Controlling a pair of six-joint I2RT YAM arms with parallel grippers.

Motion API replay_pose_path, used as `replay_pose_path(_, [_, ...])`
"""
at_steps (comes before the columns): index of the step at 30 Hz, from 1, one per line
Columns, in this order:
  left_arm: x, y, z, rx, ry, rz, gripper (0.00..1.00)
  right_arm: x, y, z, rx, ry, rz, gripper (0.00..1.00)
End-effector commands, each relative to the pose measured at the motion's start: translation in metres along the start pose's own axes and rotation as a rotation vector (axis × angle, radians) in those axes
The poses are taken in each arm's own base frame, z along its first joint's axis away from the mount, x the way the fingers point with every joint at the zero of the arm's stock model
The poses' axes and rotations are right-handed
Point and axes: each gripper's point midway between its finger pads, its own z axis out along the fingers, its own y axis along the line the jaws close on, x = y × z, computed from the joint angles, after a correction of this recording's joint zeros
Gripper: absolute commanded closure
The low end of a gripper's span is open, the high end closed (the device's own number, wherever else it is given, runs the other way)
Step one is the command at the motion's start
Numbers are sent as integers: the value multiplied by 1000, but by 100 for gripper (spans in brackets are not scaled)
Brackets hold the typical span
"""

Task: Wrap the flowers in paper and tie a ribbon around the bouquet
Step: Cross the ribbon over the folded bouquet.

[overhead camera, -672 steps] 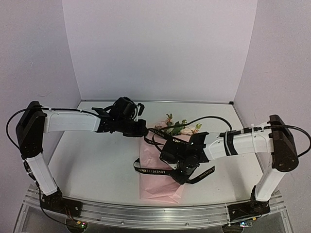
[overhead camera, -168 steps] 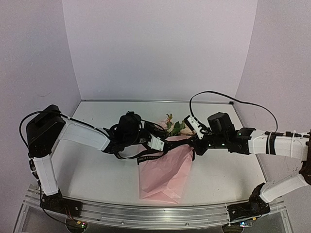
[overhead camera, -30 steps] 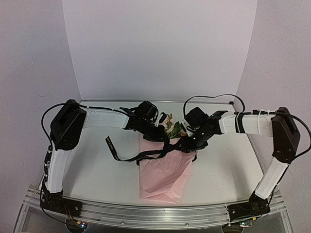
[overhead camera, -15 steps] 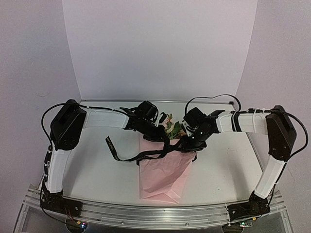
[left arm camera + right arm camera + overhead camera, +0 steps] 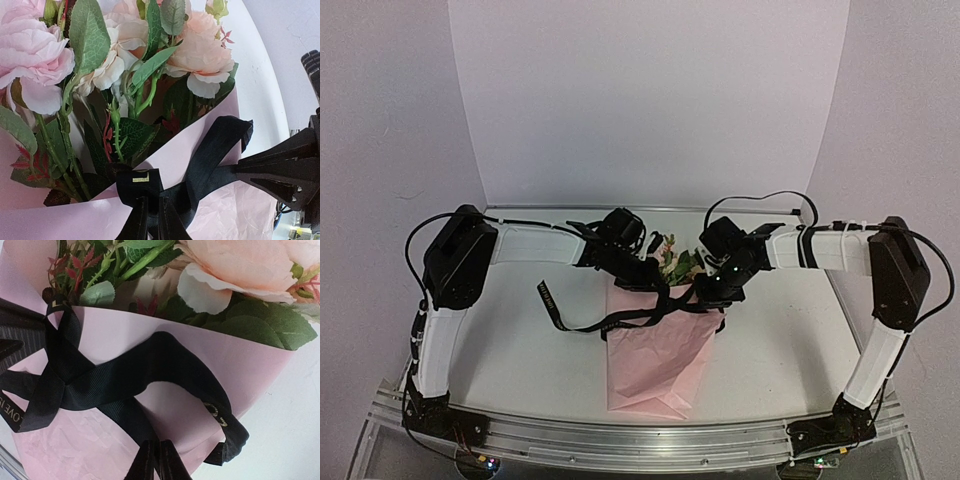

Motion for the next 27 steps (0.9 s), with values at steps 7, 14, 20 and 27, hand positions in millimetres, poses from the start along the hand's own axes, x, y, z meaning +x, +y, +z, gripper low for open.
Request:
replay_pose_path(7, [-25,-18,-22,51,-87,9,87,-18,-1,-18,25,-67,10,100])
replay_pose_path(14, [-46,-20,-67,62,-216,-38,62,-13,-12,-42,75,-94,19,100])
replay_pose_path(20, [-42,2,-110,23,-301,-148,53,-1,-24,-52,107,-100,33,100])
replay_pose_path(27, [14,77,-156,-169,-334,-346,49,16,-44,-65,181,-106,45,100])
